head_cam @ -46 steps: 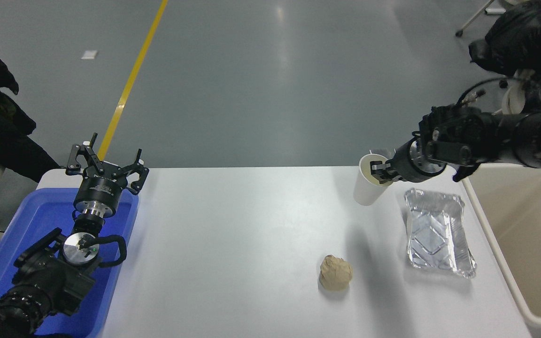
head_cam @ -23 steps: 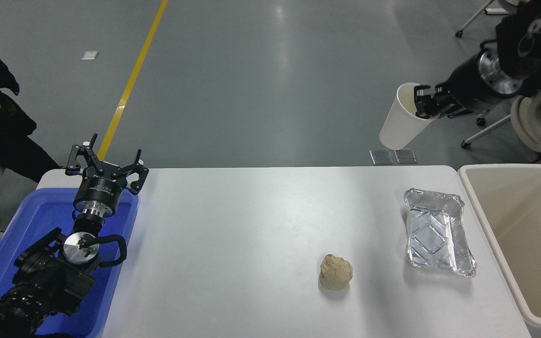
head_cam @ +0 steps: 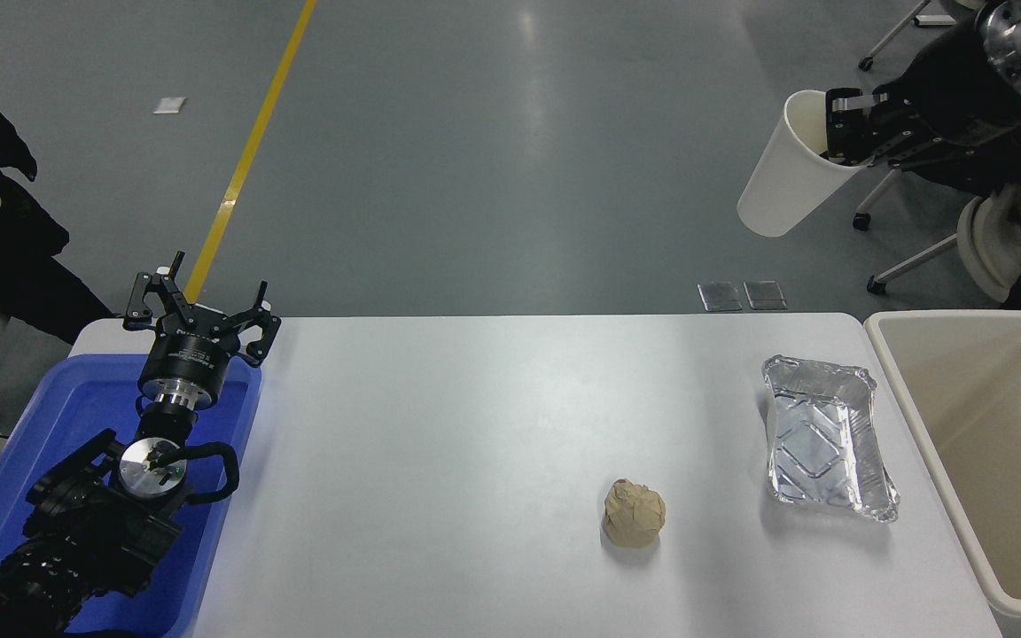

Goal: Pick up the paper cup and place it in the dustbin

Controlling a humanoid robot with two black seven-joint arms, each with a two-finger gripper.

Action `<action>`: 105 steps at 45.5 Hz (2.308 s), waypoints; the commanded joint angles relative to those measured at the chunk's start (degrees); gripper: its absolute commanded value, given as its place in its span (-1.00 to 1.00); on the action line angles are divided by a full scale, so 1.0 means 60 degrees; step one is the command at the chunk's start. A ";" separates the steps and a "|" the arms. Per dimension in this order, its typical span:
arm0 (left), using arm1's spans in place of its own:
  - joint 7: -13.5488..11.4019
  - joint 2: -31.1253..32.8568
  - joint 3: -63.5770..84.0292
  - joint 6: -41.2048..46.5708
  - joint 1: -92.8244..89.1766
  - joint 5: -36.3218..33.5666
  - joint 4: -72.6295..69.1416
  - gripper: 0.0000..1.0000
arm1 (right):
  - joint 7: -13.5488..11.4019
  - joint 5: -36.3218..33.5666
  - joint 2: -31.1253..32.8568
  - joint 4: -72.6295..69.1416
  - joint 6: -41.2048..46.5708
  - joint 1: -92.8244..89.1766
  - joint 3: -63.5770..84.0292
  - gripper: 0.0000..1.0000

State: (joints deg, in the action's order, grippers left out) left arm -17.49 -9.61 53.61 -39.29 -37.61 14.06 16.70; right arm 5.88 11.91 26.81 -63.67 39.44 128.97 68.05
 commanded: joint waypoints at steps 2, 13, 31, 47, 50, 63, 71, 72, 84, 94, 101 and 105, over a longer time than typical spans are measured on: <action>0.0000 -0.0009 0.0000 0.0000 -0.0002 0.0000 0.0000 0.98 | -0.0014 -0.0022 0.0292 0.1614 -0.0186 -0.1249 0.0026 -1.00; 0.0000 -0.0009 0.0000 0.0000 -0.0002 0.0000 0.0000 0.98 | -0.0029 -0.0184 0.0673 0.5568 -0.0245 -0.3958 -0.0194 -1.00; 0.0000 -0.0009 0.0000 0.0000 -0.0002 0.0000 0.0000 0.98 | -0.0598 -0.0315 0.1361 0.8604 -0.2118 -0.7168 -0.1146 -1.00; 0.0000 -0.0009 0.0000 0.0000 -0.0002 0.0000 0.0000 0.98 | -0.1684 -0.0638 0.2108 0.9526 -0.4930 -0.9847 -0.2770 -1.00; 0.0000 -0.0009 0.0000 0.0000 -0.0002 0.0000 0.0000 0.98 | -0.1684 -0.0638 0.2108 0.9761 -0.5604 -1.0579 -0.3575 -1.00; 0.0000 -0.0009 0.0000 0.0000 -0.0002 0.0000 0.0000 0.98 | -0.1669 -0.0652 0.1640 0.9834 -0.7949 -1.2880 -0.6491 -1.00; 0.0000 -0.0009 0.0000 0.0000 0.0013 0.0000 0.0000 0.98 | -0.1669 -0.0667 0.1098 0.9849 -0.8492 -1.3789 -0.7561 -1.00; 0.0000 -0.0009 0.0000 0.0000 -0.0002 0.0000 0.0000 0.98 | -0.1655 -0.0667 0.1025 0.9849 -0.8565 -1.3877 -0.7678 -1.00; 0.0000 -0.0009 0.0000 0.0000 -0.0002 0.0000 0.0000 0.98 | -0.1596 -0.0711 -0.0424 1.0229 -0.9253 -1.4961 -0.9056 -1.00; 0.0000 0.0006 0.0000 0.0000 0.0013 0.0000 0.0000 0.98 | -0.1596 -0.0726 -0.1129 1.0332 -0.9444 -1.5371 -0.9232 -1.00; 0.0000 0.0006 0.0000 0.0000 -0.0002 0.0000 0.0000 0.98 | -0.1596 -0.0740 -0.1349 1.0333 -0.9503 -1.5533 -0.9232 -1.00; 0.0000 0.0006 0.0000 0.0000 0.0013 0.0000 0.0000 0.98 | -0.1596 -0.0740 -0.1422 1.0333 -0.9503 -1.5591 -0.9232 -1.00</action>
State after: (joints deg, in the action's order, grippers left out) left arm -17.49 -9.63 53.61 -39.29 -37.59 14.06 16.70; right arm -3.72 7.54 20.99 -1.96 -16.66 37.51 13.69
